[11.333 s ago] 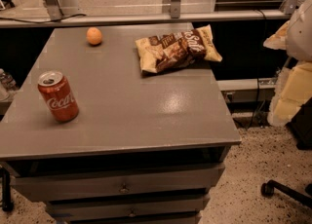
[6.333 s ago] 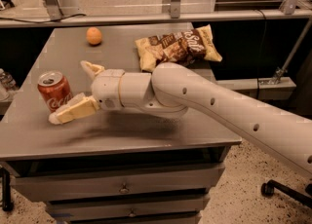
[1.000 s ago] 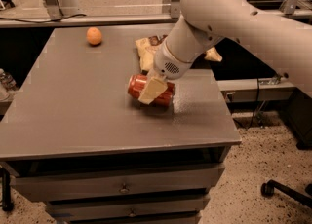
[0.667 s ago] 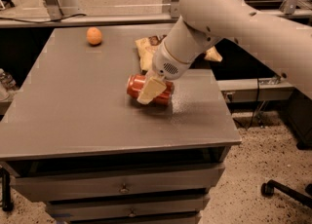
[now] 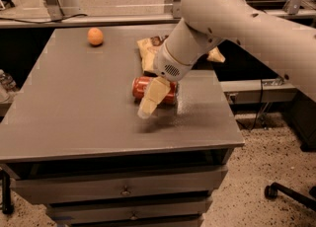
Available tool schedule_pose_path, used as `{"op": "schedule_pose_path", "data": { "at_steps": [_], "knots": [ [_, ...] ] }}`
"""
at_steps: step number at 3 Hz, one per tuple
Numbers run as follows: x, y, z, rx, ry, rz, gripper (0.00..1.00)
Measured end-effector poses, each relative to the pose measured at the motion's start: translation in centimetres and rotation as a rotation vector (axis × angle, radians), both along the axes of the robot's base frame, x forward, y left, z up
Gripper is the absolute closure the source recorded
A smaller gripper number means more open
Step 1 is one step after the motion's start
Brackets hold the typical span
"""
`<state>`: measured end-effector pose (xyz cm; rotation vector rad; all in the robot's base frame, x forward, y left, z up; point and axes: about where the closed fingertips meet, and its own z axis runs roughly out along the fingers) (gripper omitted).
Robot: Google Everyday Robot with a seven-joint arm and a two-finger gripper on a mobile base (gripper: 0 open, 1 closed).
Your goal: Knock coke can over
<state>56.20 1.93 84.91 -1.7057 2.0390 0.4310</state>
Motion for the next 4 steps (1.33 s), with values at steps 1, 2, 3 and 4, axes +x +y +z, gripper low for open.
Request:
{"op": "schedule_pose_path", "data": {
  "at_steps": [1, 2, 3, 4],
  "knots": [
    [-0.2, -0.4, 0.4, 0.011, -0.009, -0.010, 0.00],
    [-0.7, -2.2, 2.1, 0.061, -0.058, -0.060, 0.00],
    [-1.6, -5.2, 5.6, 0.141, -0.148, -0.121, 0.00],
    [-2.6, -8.4, 8.8, 0.248, -0.242, -0.175, 0.00]
  ]
}}
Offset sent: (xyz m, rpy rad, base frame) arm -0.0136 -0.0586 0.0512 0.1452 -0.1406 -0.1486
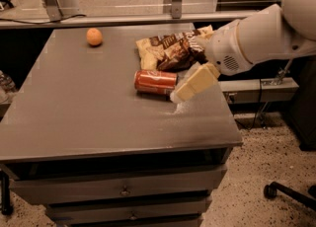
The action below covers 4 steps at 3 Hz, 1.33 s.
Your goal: Knock coke can over
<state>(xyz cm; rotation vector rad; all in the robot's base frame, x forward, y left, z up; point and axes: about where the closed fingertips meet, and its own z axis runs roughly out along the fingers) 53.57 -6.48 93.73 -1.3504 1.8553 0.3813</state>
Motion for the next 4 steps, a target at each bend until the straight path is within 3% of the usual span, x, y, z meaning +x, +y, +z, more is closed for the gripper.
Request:
{"op": "schedule_pose_path", "data": {
  "at_steps": [2, 3, 4],
  "knots": [
    [-3.2, -5.0, 2.9, 0.275, -0.160, -0.025, 0.00],
    [-4.5, -7.4, 4.7, 0.311, -0.225, -0.057, 0.00],
    [-4.5, -7.5, 4.7, 0.310, -0.225, -0.058, 0.00]
  ]
}}
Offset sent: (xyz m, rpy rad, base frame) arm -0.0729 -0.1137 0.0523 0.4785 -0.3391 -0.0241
